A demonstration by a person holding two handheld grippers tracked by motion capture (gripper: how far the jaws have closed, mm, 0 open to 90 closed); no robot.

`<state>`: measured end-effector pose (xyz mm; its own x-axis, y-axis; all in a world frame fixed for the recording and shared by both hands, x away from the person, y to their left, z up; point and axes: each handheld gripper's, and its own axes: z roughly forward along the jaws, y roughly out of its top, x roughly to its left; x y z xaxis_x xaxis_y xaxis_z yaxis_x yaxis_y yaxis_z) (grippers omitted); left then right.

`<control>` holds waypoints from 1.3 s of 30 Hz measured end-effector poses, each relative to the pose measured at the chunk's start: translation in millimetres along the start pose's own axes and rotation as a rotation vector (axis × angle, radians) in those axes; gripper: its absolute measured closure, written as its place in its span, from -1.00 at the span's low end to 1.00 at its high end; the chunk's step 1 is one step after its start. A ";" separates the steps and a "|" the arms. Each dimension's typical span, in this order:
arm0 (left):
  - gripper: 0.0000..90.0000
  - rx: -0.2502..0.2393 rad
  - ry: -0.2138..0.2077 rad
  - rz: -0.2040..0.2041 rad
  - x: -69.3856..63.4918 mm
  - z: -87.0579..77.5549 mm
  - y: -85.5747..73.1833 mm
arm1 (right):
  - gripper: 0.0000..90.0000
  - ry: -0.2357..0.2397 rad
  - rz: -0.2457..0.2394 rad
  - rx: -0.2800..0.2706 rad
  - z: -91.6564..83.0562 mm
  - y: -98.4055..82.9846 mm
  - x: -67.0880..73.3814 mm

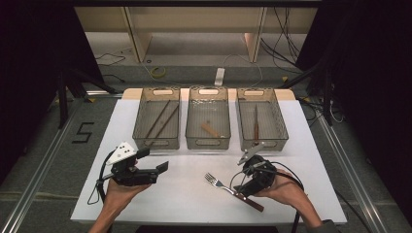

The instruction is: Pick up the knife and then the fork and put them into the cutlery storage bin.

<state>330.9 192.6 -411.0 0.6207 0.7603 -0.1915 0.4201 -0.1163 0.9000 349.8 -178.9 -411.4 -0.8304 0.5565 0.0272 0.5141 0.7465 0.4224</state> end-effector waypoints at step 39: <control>-0.75 0.002 0.000 0.007 -0.5 0.1 0.0 | 0.13 0.001 -0.084 0.183 35.4 -15.1 12.5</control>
<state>330.6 192.1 -410.9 0.6239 0.7593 -0.1849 0.4167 -0.1231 0.9007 339.3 -170.3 -449.4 -0.8723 0.4890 0.0002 0.4733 0.8441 0.2520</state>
